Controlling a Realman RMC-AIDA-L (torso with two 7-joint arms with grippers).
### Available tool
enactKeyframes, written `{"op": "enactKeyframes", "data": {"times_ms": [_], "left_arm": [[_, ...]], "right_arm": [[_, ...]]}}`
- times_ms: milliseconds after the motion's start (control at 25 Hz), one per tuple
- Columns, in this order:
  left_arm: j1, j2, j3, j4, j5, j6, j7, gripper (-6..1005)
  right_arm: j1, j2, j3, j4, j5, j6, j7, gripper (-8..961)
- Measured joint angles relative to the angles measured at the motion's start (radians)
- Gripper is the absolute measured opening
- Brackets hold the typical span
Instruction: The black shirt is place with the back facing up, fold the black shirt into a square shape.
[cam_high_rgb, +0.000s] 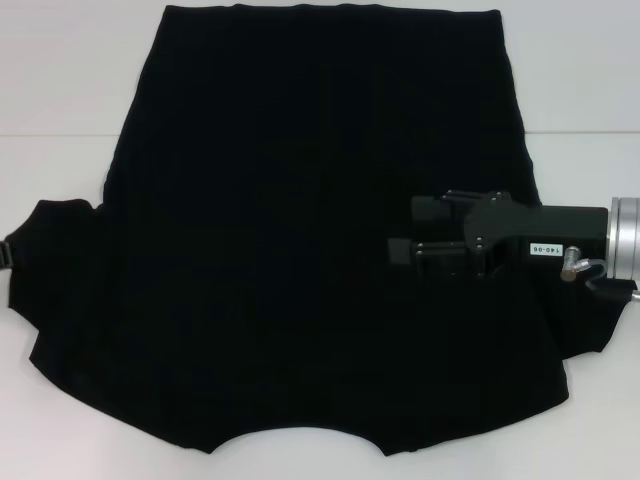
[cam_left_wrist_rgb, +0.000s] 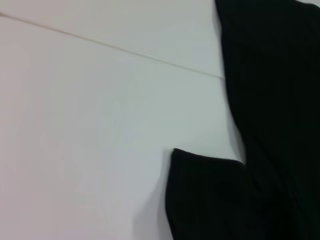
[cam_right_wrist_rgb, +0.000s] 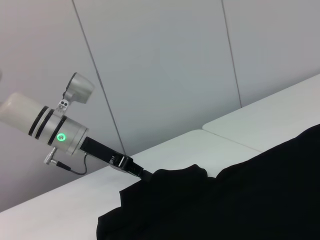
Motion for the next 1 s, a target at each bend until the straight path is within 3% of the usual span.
{"op": "enactKeyframes", "data": {"times_ms": [360,1000], "left_arm": [[-0.009,0.006,0.001,-0.006,-0.002,-0.081,0.025,16],[-0.038,0.02,0.002,-0.055,-0.003,-0.22,0.054,37]], "right_arm": [[-0.001,0.02,0.0,0.002,0.011,0.013,0.005,883],[0.0,0.029,0.0,0.004,0.014,0.013,0.025,883]]}}
